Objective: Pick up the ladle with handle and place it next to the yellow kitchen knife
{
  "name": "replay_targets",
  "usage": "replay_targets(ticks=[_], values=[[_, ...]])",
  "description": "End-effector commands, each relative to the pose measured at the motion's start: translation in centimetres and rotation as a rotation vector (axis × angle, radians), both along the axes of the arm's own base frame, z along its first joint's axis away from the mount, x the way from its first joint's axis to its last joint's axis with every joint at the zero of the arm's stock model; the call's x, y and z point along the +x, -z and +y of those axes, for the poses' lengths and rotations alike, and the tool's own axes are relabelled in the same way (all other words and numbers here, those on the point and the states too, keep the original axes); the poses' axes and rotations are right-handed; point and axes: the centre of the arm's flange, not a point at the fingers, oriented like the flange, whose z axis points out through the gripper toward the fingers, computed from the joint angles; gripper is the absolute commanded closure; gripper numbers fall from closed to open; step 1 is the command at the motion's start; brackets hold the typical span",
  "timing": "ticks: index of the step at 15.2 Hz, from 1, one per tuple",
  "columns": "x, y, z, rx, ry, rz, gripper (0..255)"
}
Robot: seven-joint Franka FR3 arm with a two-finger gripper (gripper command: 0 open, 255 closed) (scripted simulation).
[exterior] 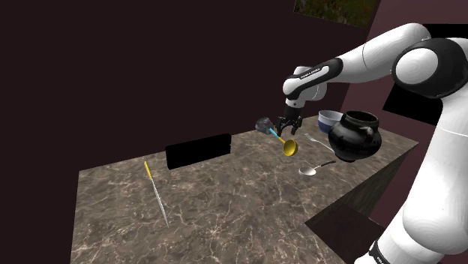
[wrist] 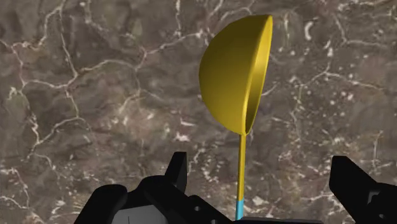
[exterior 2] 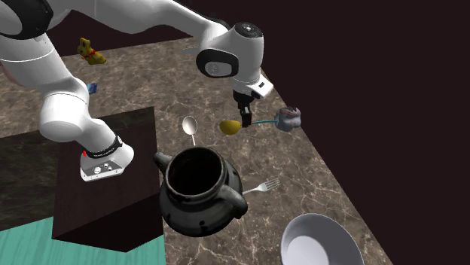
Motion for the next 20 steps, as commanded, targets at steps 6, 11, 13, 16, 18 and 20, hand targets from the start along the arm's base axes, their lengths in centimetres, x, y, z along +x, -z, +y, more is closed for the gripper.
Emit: replay_targets(ticks=[6,11,13,16,18,20], values=[[0.7,3.9,-0.5,0.000,0.005,0.000,0],[0.7,4.7,-0.5,0.000,0.005,0.000,0],[0.7,4.7,-0.5,0.000,0.005,0.000,0],[0.7,4.7,-0.5,0.000,0.005,0.000,255],[0.7,4.7,-0.5,0.000,0.005,0.000,255],[0.7,4.7,-0.5,0.000,0.005,0.000,255]])
